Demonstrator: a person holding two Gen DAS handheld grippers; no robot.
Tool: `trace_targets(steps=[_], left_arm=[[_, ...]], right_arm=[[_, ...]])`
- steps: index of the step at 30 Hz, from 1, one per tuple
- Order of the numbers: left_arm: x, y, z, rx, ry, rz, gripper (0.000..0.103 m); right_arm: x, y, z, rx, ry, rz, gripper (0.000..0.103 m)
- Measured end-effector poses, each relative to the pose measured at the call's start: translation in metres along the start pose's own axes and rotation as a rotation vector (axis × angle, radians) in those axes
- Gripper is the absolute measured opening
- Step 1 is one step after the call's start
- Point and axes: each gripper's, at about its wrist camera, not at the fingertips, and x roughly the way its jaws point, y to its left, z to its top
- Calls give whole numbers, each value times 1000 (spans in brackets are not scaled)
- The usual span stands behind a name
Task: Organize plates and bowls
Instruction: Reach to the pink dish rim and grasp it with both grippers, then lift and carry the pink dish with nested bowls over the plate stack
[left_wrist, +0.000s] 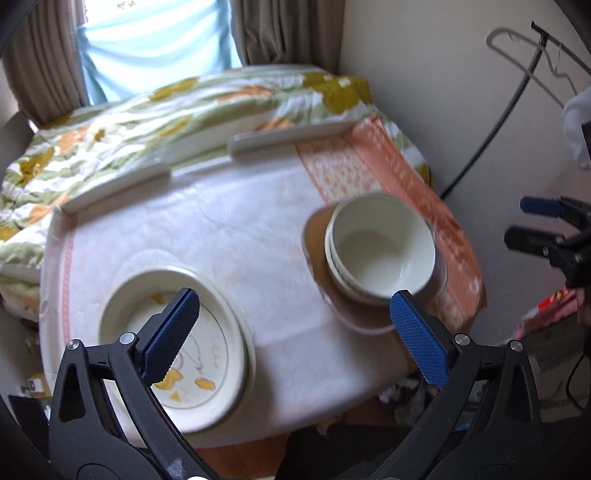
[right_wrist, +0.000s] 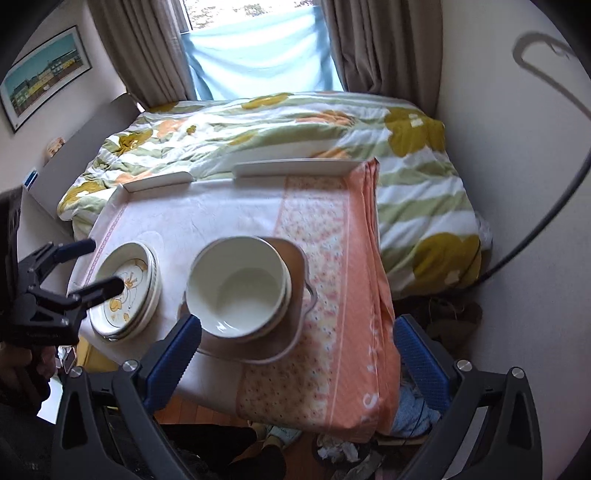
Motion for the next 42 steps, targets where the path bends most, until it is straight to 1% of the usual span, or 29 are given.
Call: trace_targets(steps=[2,4,6,8,12,17,20,21,22,23,24,25,26,28,30,32,33,34,35,37,38,40,42], left_arm=[[13,0,-3,-6,39,-28,103],[25,-2,-6,-11,72,-47,103],[37,-6,-6,1,102,-48,103],[51,-10,-5,25,136,-40,102],[73,-15,-4,47,189,-54,102],[91,-17,0,64,232,-58,96],[100,-20,0,98,249,-40,96],[103,-20,-2,106,254,-39,96],[106,-20,-3,111,260,-38,95],[109,-20,-3,110,265,-46,93],[111,-20,-3,106,266,-56,92],[113,-21,-2,111,267,-50,90],[116,-22,-2,123,267,-38,87],[119,-25,-2,141,268,-43,86],[120,-25,-3,148,257,-64,81],[121,-26,-4,155,246,-91,72],[122,-26,-3,155,240,-101,68],[124,-27,-3,160,240,-93,55],[126,-28,-1,164,245,-93,48],[132,-31,-1,176,251,-82,39],[134,-29,0,161,255,-91,33],[137,-26,2,144,251,-84,31],[138,-27,2,144,247,-90,25]], right_arm=[[15,-4,-2,-6,63,-35,103],[29,-8,-4,-11,111,-40,103],[44,-14,-8,-8,155,-32,103],[56,-16,-11,-11,181,-32,103],[81,-15,-13,-33,236,-40,103],[99,-10,-13,-86,277,-55,102],[113,-8,-12,-118,306,-63,93],[118,-7,-12,-135,316,-72,87],[121,-6,-11,-144,320,-69,84],[124,-4,-10,-151,325,-71,81],[127,-3,-9,-164,329,-72,77],[130,-1,-8,-176,331,-72,71],[132,0,-8,-189,332,-72,69],[136,3,-6,-216,333,-61,61],[139,4,-7,-232,333,-39,54],[142,5,-8,-246,326,-15,49],[143,6,-9,-252,319,-1,44],[144,9,-10,-260,313,10,38],[144,11,-11,-272,306,19,36],[145,17,-12,-300,295,16,31],[146,18,-13,-308,293,20,30],[147,19,-14,-301,286,35,26],[147,21,-16,-296,277,48,23]])
